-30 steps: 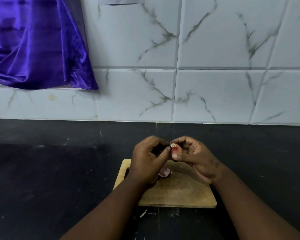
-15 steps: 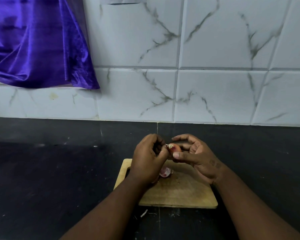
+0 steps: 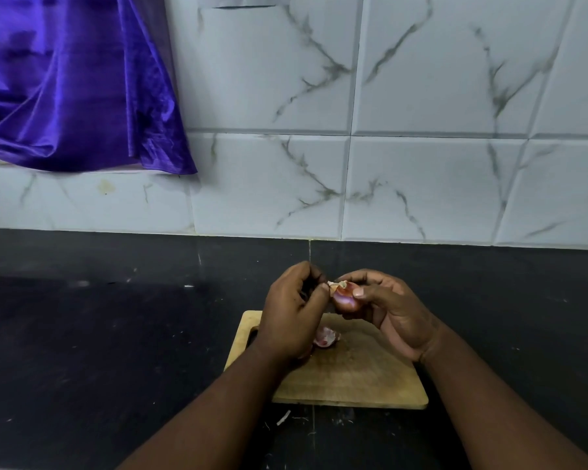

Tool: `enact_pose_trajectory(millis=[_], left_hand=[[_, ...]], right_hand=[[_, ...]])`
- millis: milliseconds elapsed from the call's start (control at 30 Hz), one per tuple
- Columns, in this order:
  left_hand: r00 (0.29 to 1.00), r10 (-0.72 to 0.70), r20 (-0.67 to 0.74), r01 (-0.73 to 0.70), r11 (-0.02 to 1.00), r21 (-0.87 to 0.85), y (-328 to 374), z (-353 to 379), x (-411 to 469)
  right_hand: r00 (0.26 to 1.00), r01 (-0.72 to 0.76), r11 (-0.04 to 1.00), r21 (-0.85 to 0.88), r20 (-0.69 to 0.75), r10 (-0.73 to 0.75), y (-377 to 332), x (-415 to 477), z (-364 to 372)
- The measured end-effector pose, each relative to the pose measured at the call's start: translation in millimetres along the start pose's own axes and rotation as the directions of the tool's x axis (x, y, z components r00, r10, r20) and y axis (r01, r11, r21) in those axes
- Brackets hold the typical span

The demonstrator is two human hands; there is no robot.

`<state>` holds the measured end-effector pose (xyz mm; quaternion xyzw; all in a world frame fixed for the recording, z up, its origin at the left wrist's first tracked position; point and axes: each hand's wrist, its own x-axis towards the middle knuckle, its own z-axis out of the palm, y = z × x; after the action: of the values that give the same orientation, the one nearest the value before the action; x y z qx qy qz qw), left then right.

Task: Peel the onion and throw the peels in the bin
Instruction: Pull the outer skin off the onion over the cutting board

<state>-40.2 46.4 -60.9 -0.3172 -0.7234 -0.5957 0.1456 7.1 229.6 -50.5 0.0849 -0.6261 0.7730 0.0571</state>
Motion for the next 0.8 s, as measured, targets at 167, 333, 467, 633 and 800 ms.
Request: enact_pose_trajectory(millis=[167, 333, 467, 633, 800], left_hand=[[0.998, 0.041, 0.056, -0.036, 0.996, -0.083, 2.4, -1.7, -2.1], [1.0, 0.019, 0.024, -0.017, 0.996, -0.092, 0.0, 0.0, 0.1], [0.999, -0.022, 0.024, 0.025, 0.986, -0.163, -1.9, 0.9, 1.3], [0.998, -0.059, 0.028, 0.064, 0.973, -0.22, -2.7, 1.2, 2.9], [0.997, -0.071, 0.029, 0.076, 0.96, -0.27, -3.3, 1.9, 3.8]], right_hand=[[1.0, 0.003, 1.0, 0.003, -0.019, -0.003, 1.3, 0.6, -0.7], [1.0, -0.008, 0.999, -0.053, -0.017, 0.007, 1.0, -1.4, -0.5], [1.0, -0.012, 0.996, -0.092, -0.024, 0.01, -0.4, -1.7, 1.6], [1.0, 0.013, 0.999, -0.043, -0.018, -0.014, 0.0, -0.3, 1.8], [1.0, 0.001, 0.999, 0.041, 0.002, -0.001, 2.3, 2.3, -0.4]])
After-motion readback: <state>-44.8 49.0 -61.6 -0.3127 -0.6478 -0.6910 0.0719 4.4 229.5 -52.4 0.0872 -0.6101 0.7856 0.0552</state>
